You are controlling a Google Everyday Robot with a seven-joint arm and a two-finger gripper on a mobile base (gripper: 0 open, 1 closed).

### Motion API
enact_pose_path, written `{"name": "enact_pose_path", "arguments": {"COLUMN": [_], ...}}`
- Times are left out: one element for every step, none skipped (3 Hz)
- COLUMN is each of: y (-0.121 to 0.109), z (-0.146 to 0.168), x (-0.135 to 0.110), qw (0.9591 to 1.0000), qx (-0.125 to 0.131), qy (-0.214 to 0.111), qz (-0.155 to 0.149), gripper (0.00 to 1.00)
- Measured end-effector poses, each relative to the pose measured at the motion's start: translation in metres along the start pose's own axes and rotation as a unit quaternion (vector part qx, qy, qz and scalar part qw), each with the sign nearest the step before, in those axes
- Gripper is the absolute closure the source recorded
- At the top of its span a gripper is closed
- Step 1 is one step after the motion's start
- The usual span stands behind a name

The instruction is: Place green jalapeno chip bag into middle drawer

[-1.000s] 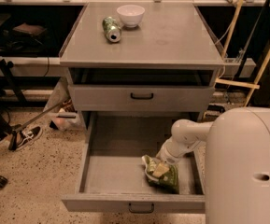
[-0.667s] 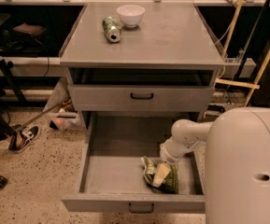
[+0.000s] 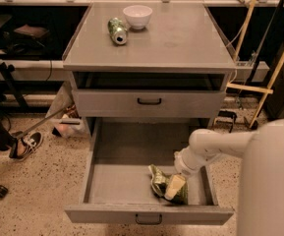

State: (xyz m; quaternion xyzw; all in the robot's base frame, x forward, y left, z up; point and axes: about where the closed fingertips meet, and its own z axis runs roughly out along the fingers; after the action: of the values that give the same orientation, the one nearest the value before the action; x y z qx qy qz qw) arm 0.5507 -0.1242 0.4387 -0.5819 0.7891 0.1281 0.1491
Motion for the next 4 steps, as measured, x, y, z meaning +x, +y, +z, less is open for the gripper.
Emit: {"name": "enact_pose_path", "arguments": {"y": [0.033, 0.084, 0.135, 0.149], "z": [-0.062, -0.123, -0.175, -0.202], "x": [-0.009, -0.023, -0.031, -0.046], "qw": [0.9956, 0.9845, 0.9738, 0.9675], "qx": [0.064, 0.128, 0.194, 0.221], "qy": [-0.059, -0.109, -0.117, -0.123], "qz": [0.035, 0.049, 0.019, 0.001], "gripper": [0.0, 0.0, 0.0, 0.0]}}
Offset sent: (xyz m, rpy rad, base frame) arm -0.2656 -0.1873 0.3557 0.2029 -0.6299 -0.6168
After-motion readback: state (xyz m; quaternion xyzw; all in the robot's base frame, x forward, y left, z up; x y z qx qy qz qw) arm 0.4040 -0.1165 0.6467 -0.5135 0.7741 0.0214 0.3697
